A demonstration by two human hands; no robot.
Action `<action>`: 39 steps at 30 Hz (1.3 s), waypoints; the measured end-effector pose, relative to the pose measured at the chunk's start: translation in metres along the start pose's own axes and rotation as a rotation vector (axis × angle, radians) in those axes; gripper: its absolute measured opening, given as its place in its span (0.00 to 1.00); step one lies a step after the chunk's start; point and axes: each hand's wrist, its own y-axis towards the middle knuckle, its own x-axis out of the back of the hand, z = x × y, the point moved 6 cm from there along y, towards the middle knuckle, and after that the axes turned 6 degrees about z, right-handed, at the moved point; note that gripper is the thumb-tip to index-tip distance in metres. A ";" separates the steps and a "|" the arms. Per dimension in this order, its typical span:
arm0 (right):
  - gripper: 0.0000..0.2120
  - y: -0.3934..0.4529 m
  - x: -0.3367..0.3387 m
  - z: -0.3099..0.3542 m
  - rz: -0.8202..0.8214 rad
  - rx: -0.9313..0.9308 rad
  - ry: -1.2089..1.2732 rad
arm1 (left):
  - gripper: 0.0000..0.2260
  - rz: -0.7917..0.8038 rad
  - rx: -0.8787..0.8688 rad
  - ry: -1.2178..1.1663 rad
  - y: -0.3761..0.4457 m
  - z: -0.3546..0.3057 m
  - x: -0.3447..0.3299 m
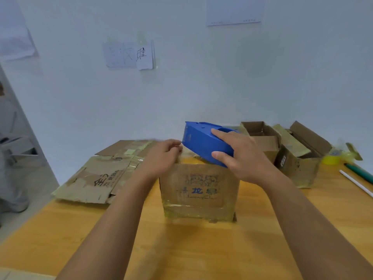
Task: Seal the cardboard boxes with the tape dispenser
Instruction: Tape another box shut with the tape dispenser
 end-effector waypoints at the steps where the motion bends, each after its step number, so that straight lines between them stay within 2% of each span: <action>1: 0.27 0.000 0.001 -0.001 0.008 0.013 0.011 | 0.16 -0.026 0.018 -0.080 0.002 0.001 0.002; 5: 0.28 -0.002 0.001 -0.002 0.037 0.053 0.056 | 0.17 -0.073 0.017 -0.349 0.009 0.000 0.006; 11: 0.30 -0.001 0.004 -0.003 0.137 0.100 0.033 | 0.18 0.061 0.039 -0.605 0.012 0.007 0.004; 16: 0.28 0.000 0.001 -0.001 0.204 0.143 0.015 | 0.18 0.092 0.027 -0.579 0.011 0.007 0.003; 21: 0.28 0.001 0.001 -0.005 0.196 0.135 0.036 | 0.17 0.040 -0.016 -0.672 0.004 0.008 0.005; 27: 0.28 0.004 0.000 -0.009 0.215 0.102 0.061 | 0.13 -0.004 -0.080 -0.657 0.000 0.009 0.007; 33: 0.28 0.006 -0.001 -0.014 0.238 0.076 0.101 | 0.13 0.055 -0.042 -0.783 0.005 0.009 0.006; 39: 0.27 0.007 -0.003 -0.019 0.247 0.070 0.135 | 0.12 0.165 -0.055 -0.793 0.012 0.013 0.005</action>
